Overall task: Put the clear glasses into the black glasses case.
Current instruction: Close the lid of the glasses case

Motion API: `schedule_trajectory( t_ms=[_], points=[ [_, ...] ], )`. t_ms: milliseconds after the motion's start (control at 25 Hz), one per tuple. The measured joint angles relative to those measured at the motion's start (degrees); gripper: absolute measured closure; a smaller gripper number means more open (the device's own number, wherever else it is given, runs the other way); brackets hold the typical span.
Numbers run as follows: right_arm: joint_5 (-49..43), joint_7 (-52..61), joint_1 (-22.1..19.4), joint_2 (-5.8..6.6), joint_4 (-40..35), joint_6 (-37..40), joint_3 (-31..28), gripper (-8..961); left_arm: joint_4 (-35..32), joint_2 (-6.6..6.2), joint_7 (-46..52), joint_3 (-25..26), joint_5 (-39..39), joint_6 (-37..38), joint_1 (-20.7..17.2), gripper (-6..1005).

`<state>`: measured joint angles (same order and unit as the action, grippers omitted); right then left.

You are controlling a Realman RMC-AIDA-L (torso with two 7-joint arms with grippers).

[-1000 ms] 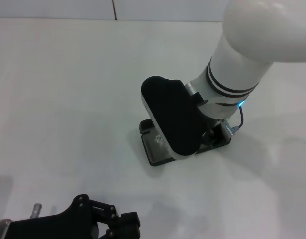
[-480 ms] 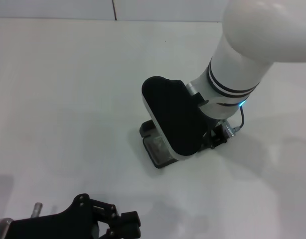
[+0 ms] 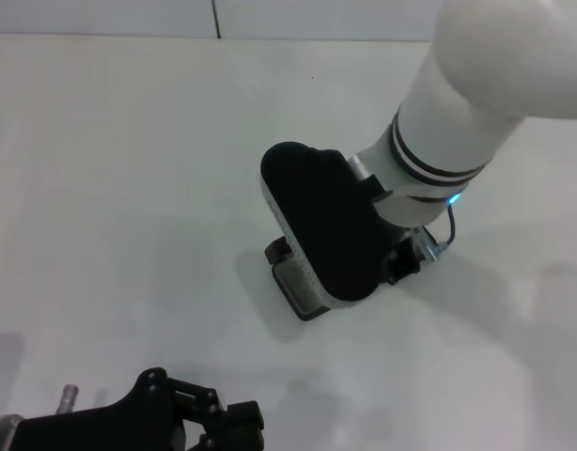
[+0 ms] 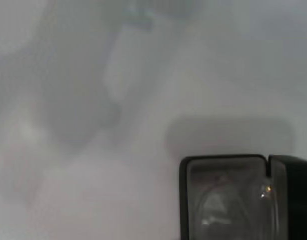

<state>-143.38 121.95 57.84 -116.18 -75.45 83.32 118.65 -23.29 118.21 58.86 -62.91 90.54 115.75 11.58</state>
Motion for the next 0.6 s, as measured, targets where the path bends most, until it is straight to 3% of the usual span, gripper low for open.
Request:
schedule_trajectory(
  t_ms=[400,600],
  points=[
    [-4.10,0.35,-11.08,0.00,-16.08,4.81,-3.95,642,-0.08,-0.23,0.21,0.83,-0.94,0.07,1.69,881],
    [-3.35,0.57,-16.78,0.16,-25.46,7.95,-7.96,642,-0.06,-0.53,1.65,3.76,-1.33,0.09,3.11,881]
  ],
)
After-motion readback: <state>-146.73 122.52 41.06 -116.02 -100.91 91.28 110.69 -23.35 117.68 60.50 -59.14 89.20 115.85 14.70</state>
